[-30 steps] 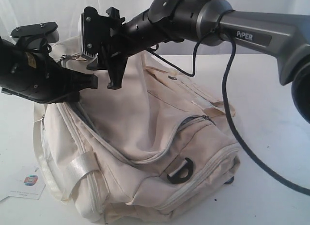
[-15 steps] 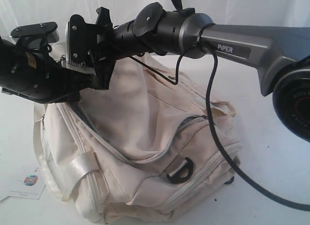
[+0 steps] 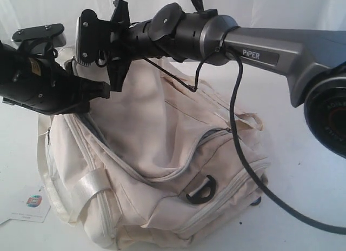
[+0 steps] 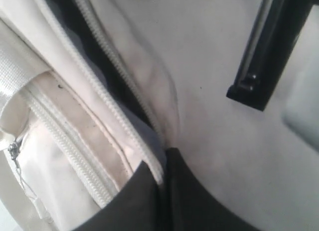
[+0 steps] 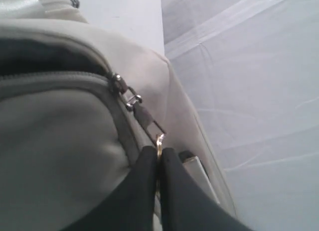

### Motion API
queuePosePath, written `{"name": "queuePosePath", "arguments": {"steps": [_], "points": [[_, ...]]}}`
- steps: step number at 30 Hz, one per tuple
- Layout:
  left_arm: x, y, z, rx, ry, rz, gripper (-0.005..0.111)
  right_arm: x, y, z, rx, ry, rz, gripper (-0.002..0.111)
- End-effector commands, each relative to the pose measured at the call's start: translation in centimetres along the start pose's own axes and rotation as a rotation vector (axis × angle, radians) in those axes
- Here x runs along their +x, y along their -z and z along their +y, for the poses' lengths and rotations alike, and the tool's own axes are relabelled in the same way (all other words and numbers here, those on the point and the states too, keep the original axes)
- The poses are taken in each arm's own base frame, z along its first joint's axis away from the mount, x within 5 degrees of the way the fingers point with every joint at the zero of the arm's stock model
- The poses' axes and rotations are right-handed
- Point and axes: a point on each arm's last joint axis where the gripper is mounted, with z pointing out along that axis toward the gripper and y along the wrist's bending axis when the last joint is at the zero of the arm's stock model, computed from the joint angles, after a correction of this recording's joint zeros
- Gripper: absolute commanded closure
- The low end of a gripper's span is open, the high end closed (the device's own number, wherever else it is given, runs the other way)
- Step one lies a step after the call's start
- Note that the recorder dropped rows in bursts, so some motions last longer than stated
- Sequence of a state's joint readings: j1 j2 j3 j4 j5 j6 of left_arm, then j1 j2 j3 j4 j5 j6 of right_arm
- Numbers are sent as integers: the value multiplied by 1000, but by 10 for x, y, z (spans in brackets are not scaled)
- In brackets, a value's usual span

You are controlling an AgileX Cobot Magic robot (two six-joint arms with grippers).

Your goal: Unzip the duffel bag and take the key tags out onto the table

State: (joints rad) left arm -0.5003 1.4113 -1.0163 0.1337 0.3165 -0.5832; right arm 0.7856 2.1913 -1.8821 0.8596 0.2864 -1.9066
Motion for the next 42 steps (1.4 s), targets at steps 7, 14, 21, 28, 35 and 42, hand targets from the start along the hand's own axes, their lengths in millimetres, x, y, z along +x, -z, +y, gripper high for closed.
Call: {"name": "queuePosePath", "arguments": {"steps": [7,14,21,28,35,42], "points": [[-3,2,-1,10,-4,-26,106,30,7,-21,93,-59,63,108],[-4,2,-1,13,0,-30,106,49,13,-34,146,-75,105,108],[-5,2,-2,18,4,-41,106,57,16,-37,146,-63,121,108],[-7,13,-2,20,-11,-72,106,54,18,-39,144,-108,110,108],[-6,23,0,5,-29,-67,106,46,44,-46,14,-259,119,108],[-6,25,0,5,-29,-69,106,51,49,-49,2,-256,137,108]]}}
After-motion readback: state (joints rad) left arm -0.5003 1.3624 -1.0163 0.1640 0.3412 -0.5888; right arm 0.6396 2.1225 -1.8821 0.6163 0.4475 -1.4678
